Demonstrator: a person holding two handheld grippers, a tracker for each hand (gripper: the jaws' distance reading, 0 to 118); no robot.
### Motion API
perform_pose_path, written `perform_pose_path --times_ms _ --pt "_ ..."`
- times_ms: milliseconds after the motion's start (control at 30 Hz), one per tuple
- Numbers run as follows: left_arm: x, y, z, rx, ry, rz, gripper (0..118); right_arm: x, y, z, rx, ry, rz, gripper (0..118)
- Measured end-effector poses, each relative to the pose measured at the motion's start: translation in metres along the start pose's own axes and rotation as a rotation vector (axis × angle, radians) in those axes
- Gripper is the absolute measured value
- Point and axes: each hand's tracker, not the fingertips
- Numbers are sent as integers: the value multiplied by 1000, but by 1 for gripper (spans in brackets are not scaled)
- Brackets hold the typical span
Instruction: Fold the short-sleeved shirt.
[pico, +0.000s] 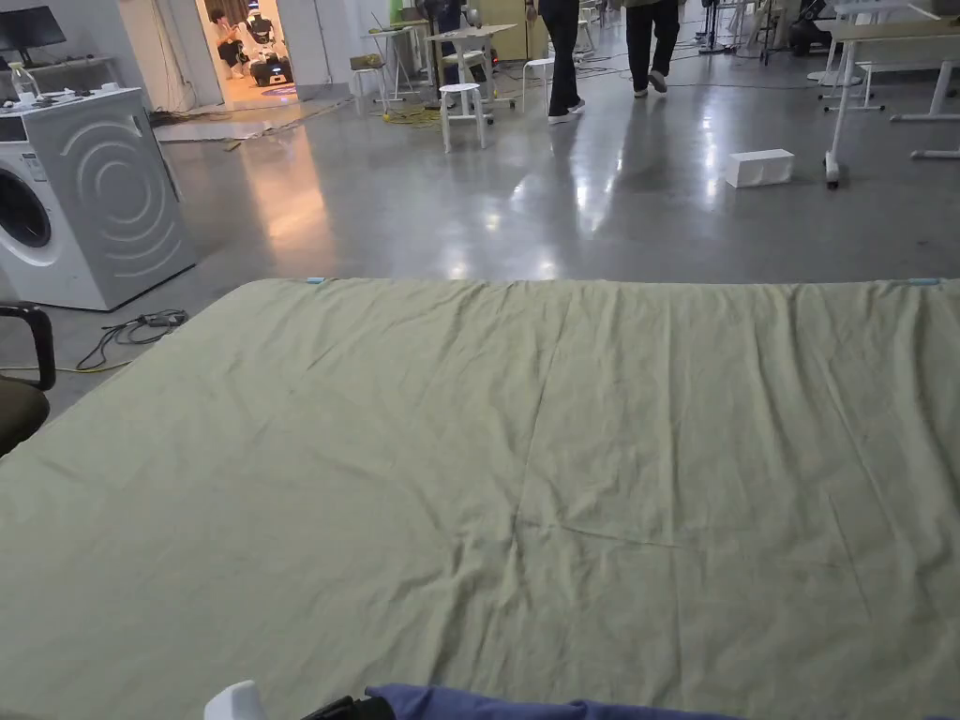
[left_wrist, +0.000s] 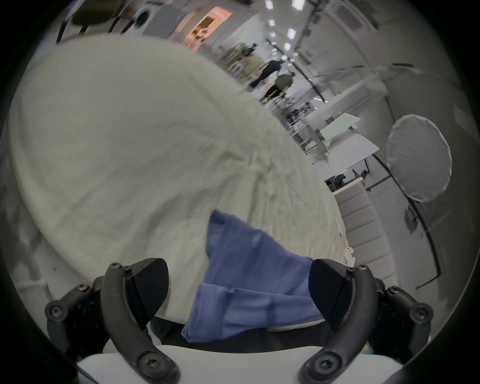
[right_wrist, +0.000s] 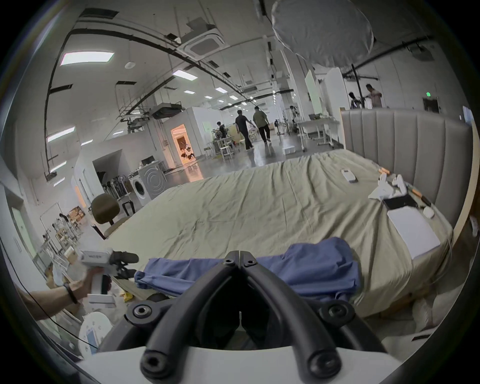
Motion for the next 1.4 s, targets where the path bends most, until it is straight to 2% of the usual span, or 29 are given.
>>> perform_pose_path --times_ms 67,100,200,233,267,300,333,400,500,600,733,833,933,967,1033,1133,1233,1333,1400 --pt "-3 -6 -11 -38 -1 33 93 1 -4 -1 -14 -11 -34 0" --pt "-3 -10 -17 -44 -51 54 90 1 -6 -2 -16 -20 -51 0" --pt "-5 -17 -35 -59 -165 141 88 2 -9 -4 -26 -22 -91 0" --pt "-5 -16 -40 -46 -160 150 77 3 -10 -5 -29 -23 -96 0" --pt "-4 -14 -41 -34 -155 147 54 3 -9 -6 -34 -26 -97 0" --pt "-4 -10 -43 -31 -152 147 20 3 -9 -6 -38 -32 -93 0" --pt "-3 -6 -47 -36 -137 160 9 3 -9 -6 -38 -38 -88 0" --pt "-3 -4 -54 -42 -28 192 9 5 -9 -6 -41 -42 -93 0" --pt "-2 2 -55 -65 -64 187 8 9 -11 -4 -48 -56 -104 0" --pt "7 13 -33 64 -92 161 8 12 -13 -5 -60 -69 -106 0" --pt "13 43 -15 192 -7 123 8 12 -11 -9 -76 -73 -118 0" --pt "8 72 2 211 -18 128 8 9 -11 -7 -56 -70 -105 0" --pt "28 87 22 252 80 -37 8 8 -14 -7 -49 -59 -99 0" --pt "37 86 26 250 49 -50 8 7 -16 -8 -53 -57 -102 0" --pt "66 75 30 230 -26 -109 8 7 -20 -12 -73 -53 -108 0" --pt "120 44 17 211 -35 -247 8 5 -24 -11 -71 -56 -101 0" --pt "155 17 -9 124 -127 -289 8 2 -21 -3 -46 -19 -81 0" --pt "194 -34 -76 3 -153 -364 9 -5 -19 4 -50 -72 -7 0" --pt "202 -53 -107 -82 -85 -423 18 -10 -22 10 -52 -78 -6 0"
